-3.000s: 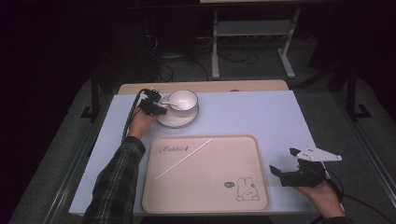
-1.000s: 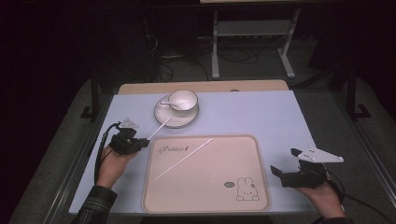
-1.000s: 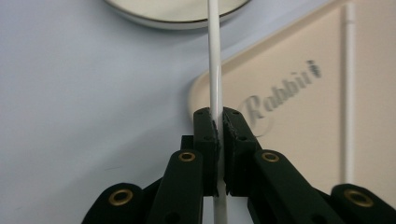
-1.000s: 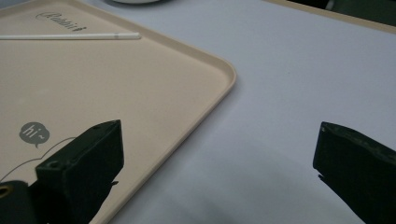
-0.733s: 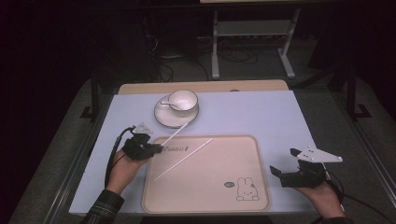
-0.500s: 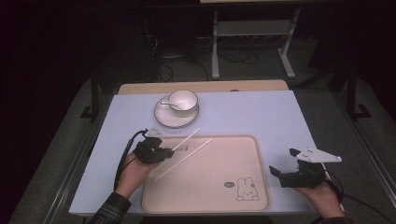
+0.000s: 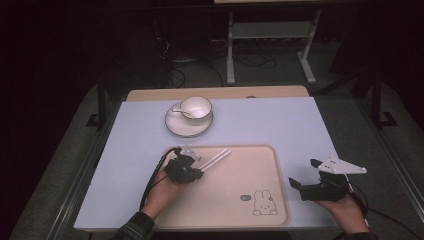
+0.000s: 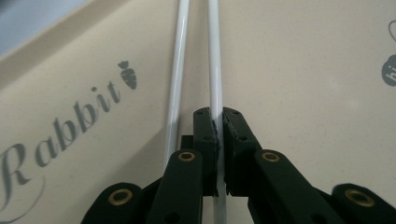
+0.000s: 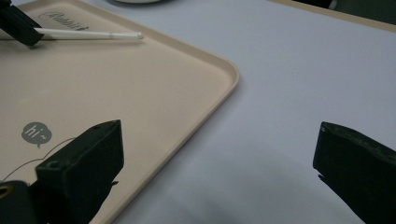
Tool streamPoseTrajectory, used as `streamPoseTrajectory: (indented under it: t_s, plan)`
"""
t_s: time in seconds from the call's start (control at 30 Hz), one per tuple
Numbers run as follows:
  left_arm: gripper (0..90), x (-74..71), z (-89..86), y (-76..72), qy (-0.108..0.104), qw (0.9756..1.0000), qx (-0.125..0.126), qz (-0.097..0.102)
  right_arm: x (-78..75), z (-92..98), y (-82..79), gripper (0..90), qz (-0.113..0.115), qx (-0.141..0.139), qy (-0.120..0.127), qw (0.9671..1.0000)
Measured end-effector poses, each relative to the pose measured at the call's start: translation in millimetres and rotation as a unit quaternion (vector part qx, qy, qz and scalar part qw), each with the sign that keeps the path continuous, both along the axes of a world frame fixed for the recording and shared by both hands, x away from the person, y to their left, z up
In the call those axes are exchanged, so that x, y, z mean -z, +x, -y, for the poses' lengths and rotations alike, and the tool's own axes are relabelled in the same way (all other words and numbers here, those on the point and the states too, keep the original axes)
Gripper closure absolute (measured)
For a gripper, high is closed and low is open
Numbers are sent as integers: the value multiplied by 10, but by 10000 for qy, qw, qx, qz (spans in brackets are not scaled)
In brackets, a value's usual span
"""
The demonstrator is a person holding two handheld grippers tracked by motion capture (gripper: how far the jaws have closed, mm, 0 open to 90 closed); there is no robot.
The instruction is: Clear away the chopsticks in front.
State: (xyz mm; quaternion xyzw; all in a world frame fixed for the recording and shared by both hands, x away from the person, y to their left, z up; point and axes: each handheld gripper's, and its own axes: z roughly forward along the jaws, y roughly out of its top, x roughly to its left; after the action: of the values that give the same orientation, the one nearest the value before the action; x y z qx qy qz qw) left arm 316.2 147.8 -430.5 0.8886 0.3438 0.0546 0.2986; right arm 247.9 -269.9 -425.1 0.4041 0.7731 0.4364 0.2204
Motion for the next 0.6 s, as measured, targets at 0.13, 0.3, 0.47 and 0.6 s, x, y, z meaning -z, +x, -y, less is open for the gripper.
streamPoseTrajectory:
  t_s: [0.13, 0.3, 0.47, 0.6]
  plan:
    - [839, 21, -6, -1, -40, 10000, -49, 33, -1, 5, 0, 12, 3, 1, 1, 10000]
    - [827, 25, -13, -4, -64, 10000, -53, 48, -3, 3, -2, 12, 4, 4, 4, 10000]
    - [829, 23, -18, -1, -76, 10000, -45, 32, -3, 2, -3, 12, 8, 6, 5, 10000]
    - [812, -59, -13, 0, -186, 9998, 9, 76, -4, 3, -4, 12, 14, 10, 11, 10000]
